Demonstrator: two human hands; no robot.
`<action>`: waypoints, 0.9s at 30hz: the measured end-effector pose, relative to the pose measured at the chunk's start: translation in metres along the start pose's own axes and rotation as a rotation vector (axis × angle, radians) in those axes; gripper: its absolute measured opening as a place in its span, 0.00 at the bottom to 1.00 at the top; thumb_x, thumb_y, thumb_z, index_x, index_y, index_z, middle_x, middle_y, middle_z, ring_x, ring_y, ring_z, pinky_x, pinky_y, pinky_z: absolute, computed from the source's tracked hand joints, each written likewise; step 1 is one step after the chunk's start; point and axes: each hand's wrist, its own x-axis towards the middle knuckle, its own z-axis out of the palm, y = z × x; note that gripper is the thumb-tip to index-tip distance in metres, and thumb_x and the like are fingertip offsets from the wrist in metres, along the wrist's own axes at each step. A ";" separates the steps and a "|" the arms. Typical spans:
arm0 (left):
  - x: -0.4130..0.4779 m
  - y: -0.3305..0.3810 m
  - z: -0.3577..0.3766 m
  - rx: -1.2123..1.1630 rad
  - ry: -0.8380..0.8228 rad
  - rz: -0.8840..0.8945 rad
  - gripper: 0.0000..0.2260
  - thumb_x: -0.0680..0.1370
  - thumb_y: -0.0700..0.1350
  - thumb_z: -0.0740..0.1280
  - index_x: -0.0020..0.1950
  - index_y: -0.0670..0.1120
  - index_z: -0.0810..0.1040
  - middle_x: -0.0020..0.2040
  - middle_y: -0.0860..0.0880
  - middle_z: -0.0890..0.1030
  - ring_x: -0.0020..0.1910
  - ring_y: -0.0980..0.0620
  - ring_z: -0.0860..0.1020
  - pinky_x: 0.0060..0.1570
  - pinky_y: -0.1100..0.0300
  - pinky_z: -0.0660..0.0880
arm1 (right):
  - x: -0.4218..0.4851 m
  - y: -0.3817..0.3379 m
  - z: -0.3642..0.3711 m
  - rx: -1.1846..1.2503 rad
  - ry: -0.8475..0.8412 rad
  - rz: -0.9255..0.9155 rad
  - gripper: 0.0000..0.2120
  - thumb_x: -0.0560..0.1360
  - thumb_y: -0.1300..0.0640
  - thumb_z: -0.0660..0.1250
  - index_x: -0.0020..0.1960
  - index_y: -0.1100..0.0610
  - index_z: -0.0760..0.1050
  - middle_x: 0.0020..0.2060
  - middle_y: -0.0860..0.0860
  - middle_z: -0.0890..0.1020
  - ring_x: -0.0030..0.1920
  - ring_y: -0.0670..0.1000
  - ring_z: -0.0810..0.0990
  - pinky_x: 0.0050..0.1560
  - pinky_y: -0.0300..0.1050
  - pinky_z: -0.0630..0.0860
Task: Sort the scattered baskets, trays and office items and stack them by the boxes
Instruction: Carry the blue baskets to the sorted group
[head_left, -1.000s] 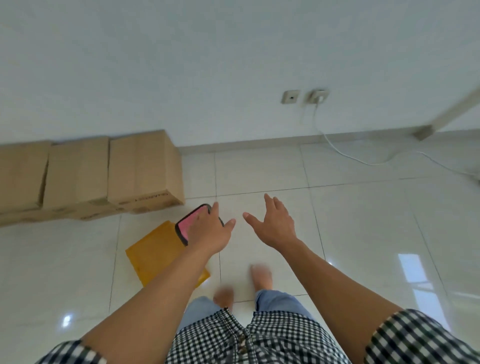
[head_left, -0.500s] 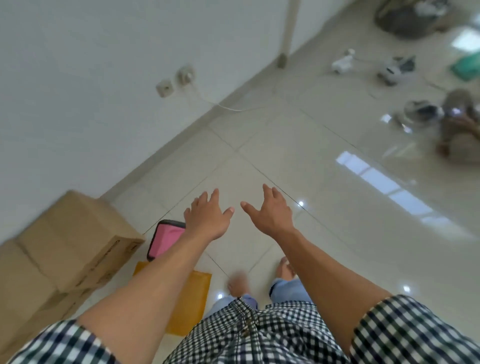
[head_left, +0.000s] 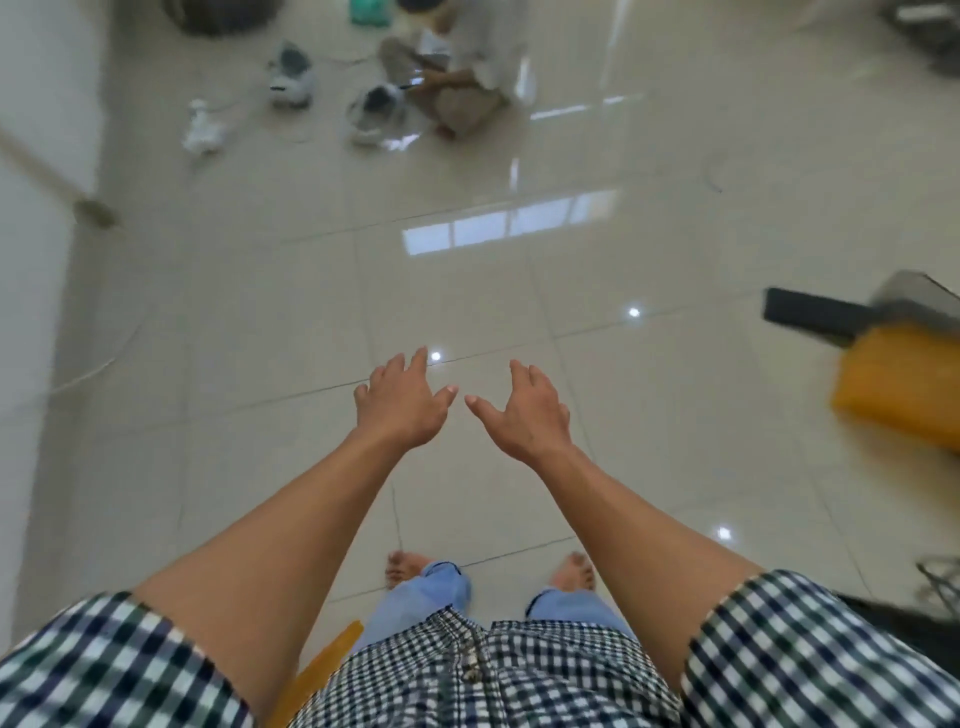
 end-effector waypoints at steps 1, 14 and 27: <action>-0.002 0.028 0.005 0.027 -0.011 0.047 0.33 0.81 0.65 0.57 0.82 0.53 0.53 0.81 0.45 0.59 0.79 0.42 0.58 0.73 0.41 0.59 | -0.003 0.024 -0.014 0.020 0.027 0.038 0.44 0.76 0.31 0.61 0.82 0.53 0.51 0.81 0.55 0.55 0.81 0.55 0.52 0.77 0.63 0.54; -0.087 0.346 0.093 0.318 -0.110 0.725 0.33 0.82 0.65 0.55 0.82 0.52 0.50 0.81 0.45 0.57 0.79 0.42 0.57 0.75 0.40 0.56 | -0.110 0.290 -0.157 0.354 0.447 0.535 0.45 0.75 0.29 0.61 0.82 0.52 0.51 0.81 0.54 0.55 0.81 0.56 0.52 0.77 0.64 0.55; -0.138 0.510 0.152 0.574 -0.177 1.166 0.34 0.81 0.66 0.55 0.82 0.52 0.50 0.81 0.45 0.57 0.79 0.42 0.56 0.75 0.40 0.56 | -0.177 0.405 -0.196 0.618 0.724 0.945 0.44 0.76 0.29 0.60 0.82 0.52 0.51 0.82 0.53 0.54 0.81 0.55 0.51 0.78 0.64 0.53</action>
